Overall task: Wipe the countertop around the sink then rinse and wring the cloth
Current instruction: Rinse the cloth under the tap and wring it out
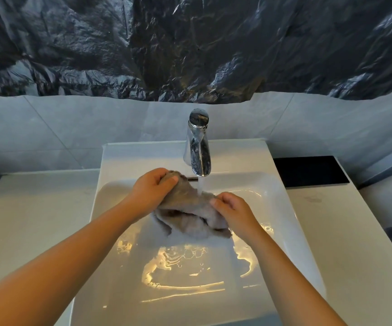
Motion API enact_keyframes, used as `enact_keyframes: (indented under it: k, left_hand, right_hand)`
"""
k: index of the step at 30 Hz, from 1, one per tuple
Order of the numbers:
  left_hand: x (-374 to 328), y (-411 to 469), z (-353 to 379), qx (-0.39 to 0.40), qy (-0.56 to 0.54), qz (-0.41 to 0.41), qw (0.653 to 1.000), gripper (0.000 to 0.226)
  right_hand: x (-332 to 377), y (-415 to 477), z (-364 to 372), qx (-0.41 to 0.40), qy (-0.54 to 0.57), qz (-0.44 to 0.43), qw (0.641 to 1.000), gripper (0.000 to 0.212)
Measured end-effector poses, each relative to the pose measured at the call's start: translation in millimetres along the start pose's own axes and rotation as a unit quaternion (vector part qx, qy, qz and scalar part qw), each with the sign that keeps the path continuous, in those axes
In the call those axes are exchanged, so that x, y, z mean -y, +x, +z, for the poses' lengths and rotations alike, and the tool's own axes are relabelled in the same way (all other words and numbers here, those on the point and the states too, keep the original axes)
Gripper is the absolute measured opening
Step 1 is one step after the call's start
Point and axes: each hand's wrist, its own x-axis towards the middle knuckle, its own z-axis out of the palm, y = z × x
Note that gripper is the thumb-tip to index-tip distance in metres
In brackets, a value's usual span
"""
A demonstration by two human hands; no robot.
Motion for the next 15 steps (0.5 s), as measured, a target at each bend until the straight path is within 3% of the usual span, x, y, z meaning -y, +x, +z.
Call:
enact_keyframes:
  k: [3,6,8,11,15]
  left_hand:
    - [9,-5,3,0.11,0.125,0.004,0.986,0.043]
    - [10,-8,15,0.164,0.178,0.02,0.97,0.041]
    - [7,-8,20,0.172,0.126,0.011,0.977,0.046]
    - [0,-9,20,0.173,-0.001,-0.023,0.985,0.035]
    - [1,-9,20,0.149,-0.123,-0.031,0.981,0.029]
  right_hand:
    - [24,4,-4,0.001,0.058,-0.037,0.998,0.014]
    - [45,9,-7,0.01,0.067,-0.08,0.995,0.01]
    - [50,14,-9,-0.008,0.058,-0.095,0.994,0.013]
    - [41,17,-12,-0.03,0.05,-0.069,0.996,0.014]
    - [13,5,-5,0.026,0.09,0.013,0.995,0.048]
